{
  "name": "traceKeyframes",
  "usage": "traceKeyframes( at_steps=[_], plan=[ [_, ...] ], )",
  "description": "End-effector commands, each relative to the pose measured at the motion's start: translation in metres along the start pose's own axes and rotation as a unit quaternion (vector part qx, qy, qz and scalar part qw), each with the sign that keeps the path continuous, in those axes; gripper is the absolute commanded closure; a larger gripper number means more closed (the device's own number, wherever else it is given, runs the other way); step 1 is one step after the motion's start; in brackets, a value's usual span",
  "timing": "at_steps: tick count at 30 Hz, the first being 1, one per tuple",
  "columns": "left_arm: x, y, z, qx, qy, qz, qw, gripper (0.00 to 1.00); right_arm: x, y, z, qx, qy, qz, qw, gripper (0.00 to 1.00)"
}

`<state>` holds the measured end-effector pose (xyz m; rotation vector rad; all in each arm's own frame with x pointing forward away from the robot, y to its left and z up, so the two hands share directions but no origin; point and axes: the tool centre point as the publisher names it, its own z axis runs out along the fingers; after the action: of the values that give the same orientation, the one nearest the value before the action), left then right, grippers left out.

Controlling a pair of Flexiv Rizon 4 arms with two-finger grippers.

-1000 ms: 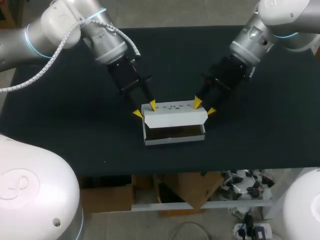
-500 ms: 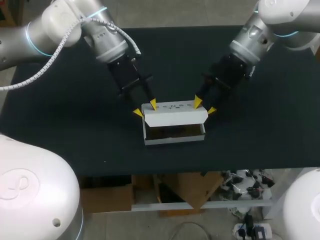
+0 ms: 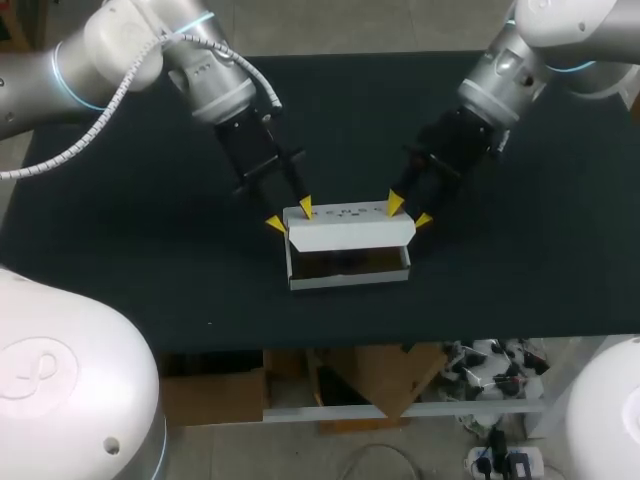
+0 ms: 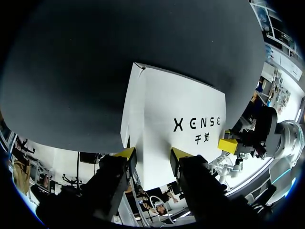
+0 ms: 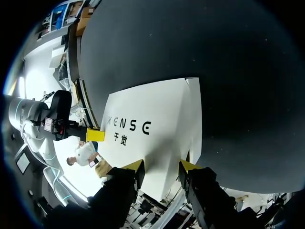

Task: Assemble the packaging by folding the flat box into shape, placing the metal phone stand inside, and closing the box properly

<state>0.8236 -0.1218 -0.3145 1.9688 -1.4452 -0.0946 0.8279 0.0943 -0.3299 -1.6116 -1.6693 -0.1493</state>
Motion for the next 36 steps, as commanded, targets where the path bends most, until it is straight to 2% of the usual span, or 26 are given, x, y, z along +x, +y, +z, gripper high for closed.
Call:
traceKeyframes(
  at_steps=[1,36],
  plan=[
    [0.0037,-0.0007,-0.0006,-0.002,-0.002,-0.001,1.0,0.54,0.0038,0.0017,0.0006,0.003,-0.001,0.0,1.0,0.51],
    [0.0035,0.0004,-0.0067,-0.014,-0.001,-0.005,1.0,0.55,0.0064,0.0019,-0.0006,0.003,-0.003,0.003,1.0,0.52]
  ],
)
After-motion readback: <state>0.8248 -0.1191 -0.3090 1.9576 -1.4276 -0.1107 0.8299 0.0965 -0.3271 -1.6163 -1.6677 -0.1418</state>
